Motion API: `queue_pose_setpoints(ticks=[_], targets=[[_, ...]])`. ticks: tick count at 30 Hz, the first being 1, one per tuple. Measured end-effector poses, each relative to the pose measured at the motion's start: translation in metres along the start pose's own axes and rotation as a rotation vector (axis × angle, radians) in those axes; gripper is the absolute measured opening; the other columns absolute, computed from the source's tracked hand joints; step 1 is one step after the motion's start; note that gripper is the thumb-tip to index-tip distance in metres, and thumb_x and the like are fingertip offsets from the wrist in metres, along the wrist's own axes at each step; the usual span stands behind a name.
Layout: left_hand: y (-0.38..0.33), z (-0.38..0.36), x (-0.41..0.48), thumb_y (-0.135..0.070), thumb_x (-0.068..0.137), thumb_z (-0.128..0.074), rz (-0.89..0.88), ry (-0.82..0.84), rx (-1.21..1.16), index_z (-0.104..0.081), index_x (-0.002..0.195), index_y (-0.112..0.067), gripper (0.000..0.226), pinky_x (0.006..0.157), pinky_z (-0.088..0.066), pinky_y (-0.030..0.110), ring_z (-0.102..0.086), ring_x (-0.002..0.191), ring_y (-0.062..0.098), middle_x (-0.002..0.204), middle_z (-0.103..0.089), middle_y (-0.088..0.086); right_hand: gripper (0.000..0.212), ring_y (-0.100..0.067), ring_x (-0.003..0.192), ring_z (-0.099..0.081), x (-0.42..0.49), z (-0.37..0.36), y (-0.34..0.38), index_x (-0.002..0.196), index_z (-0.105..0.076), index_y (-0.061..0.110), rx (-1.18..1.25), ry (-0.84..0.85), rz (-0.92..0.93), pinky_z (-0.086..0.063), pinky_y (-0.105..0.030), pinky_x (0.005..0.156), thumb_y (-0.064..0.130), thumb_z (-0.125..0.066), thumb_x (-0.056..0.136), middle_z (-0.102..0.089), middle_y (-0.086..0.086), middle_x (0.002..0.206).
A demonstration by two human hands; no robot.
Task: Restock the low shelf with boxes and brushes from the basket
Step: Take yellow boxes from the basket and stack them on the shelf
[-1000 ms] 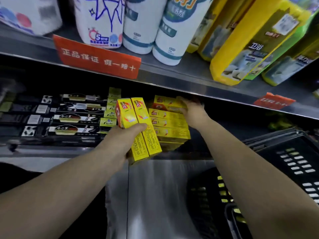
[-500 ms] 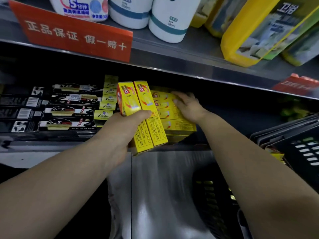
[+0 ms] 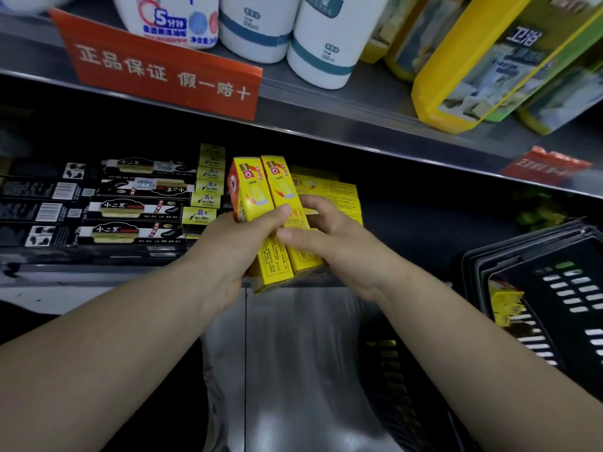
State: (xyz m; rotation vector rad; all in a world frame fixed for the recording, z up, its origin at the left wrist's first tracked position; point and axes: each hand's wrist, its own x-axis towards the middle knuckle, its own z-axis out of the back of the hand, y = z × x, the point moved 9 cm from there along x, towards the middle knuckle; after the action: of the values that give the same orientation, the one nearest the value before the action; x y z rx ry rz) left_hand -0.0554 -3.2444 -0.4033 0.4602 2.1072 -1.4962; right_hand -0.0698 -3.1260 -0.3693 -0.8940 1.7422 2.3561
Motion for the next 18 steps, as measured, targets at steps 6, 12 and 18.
queue_pose_setpoints(ticks=[6, 12, 18], targets=[[0.005, -0.010, -0.008, -0.036, 0.075, -0.073, 0.007, 0.057, 0.004, -0.064, 0.084, -0.022, 0.019, 0.064, -0.054, 0.030, -0.069, 0.076, 0.014, 0.077, -0.072, -0.003, 0.026, -0.015, 0.083, -0.067, -0.002, 0.041, -0.010, 0.113, -0.061, 0.014, 0.042, -0.162, 0.005, -0.054, -0.031, 0.077, 0.009, -0.058, 0.088, -0.070, -0.006, 0.097], [0.001, -0.007, -0.009, -0.036, 0.076, -0.073, 0.003, 0.016, 0.025, -0.061, 0.082, -0.023, 0.019, 0.073, -0.055, 0.033, -0.067, 0.081, 0.016, 0.085, -0.069, -0.001, 0.033, -0.023, 0.106, -0.059, 0.022, 0.108, 0.027, 0.124, -0.052, 0.008, -0.601, -0.505, 0.229, -0.047, -0.038, 0.093, 0.018, -0.058, 0.092, -0.062, -0.010, 0.117], [-0.002, -0.012, -0.005, -0.041, 0.080, -0.068, 0.061, 0.005, 0.052, -0.061, 0.085, -0.022, 0.021, 0.077, -0.054, 0.035, -0.067, 0.085, 0.019, 0.088, -0.069, 0.001, 0.047, -0.033, 0.121, -0.047, 0.073, 0.144, 0.032, 0.137, -0.042, 0.006, -0.784, -0.590, 0.142, -0.035, -0.034, 0.100, 0.033, -0.044, 0.099, -0.049, -0.019, 0.134]])
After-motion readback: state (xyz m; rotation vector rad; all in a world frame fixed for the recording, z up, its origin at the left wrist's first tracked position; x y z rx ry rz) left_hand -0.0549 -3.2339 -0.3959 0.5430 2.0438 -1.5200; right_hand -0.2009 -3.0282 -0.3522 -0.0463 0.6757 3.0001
